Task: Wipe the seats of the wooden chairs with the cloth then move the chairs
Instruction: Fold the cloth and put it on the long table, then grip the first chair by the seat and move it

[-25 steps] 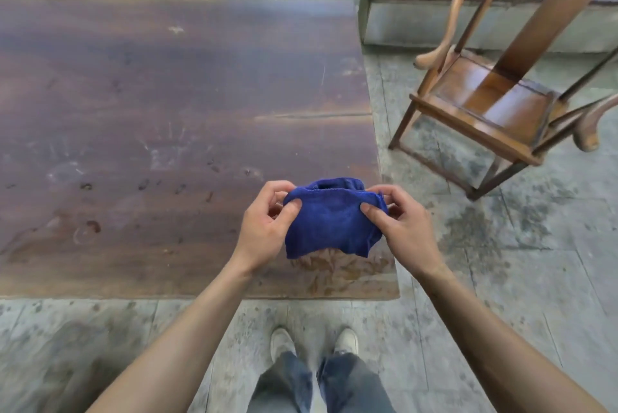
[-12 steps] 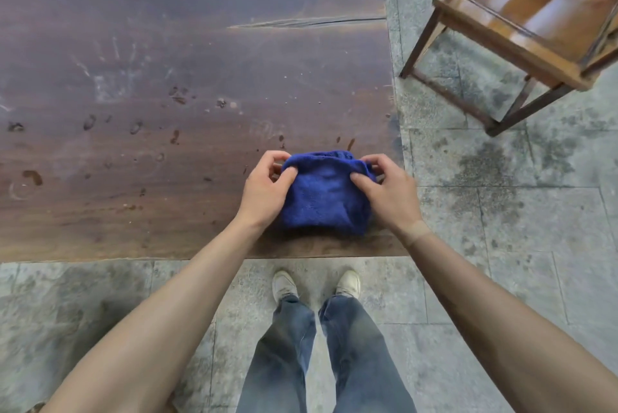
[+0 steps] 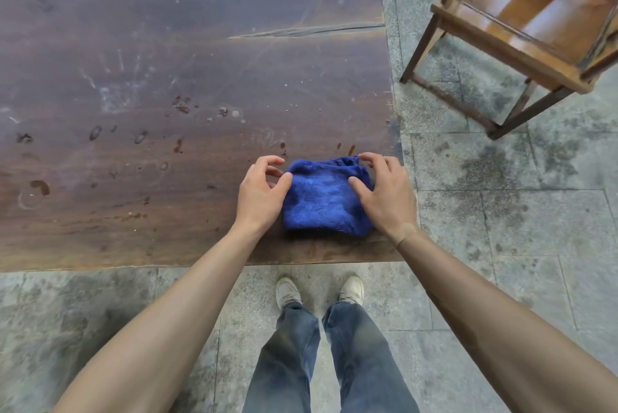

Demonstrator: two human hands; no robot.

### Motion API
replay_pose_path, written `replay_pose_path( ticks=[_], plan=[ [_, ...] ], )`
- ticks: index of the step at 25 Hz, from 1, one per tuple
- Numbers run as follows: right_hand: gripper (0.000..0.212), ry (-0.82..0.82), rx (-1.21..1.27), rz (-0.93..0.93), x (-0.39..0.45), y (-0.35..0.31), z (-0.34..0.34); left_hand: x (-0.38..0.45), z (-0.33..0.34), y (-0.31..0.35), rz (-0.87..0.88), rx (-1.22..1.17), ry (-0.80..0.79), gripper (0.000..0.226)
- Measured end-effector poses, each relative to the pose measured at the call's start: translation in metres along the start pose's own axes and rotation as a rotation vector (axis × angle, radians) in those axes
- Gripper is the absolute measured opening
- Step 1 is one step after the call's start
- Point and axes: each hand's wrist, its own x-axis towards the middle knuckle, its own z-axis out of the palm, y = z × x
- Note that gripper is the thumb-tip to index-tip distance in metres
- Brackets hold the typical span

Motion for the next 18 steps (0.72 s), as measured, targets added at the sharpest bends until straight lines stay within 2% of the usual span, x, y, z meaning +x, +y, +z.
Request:
replay_pose_path(
  ticks=[4, 7, 10, 15, 18],
  plan=[
    [0.042, 0.058, 0.004, -0.089, -0.005, -0.020, -0.032, -0.007, -0.020, 0.029, 0.099, 0.006, 0.038, 0.021],
    [0.046, 0.130, -0.040, -0.194, -0.003, -0.045, -0.077, -0.012, -0.045, 0.074, 0.242, 0.025, 0.023, 0.028],
    [0.051, 0.231, -0.078, -0.301, -0.005, -0.076, -0.128, -0.021, -0.078, 0.127, 0.446, 0.090, 0.039, 0.034],
    [0.053, 0.446, -0.104, -0.496, -0.024, -0.129, -0.213, -0.047, -0.135, 0.211, 0.869, 0.227, 0.183, 0.046],
    [0.050, 0.545, -0.102, -0.593, -0.040, -0.152, -0.252, -0.065, -0.164, 0.243, 1.031, 0.269, 0.236, 0.048]
  ],
)
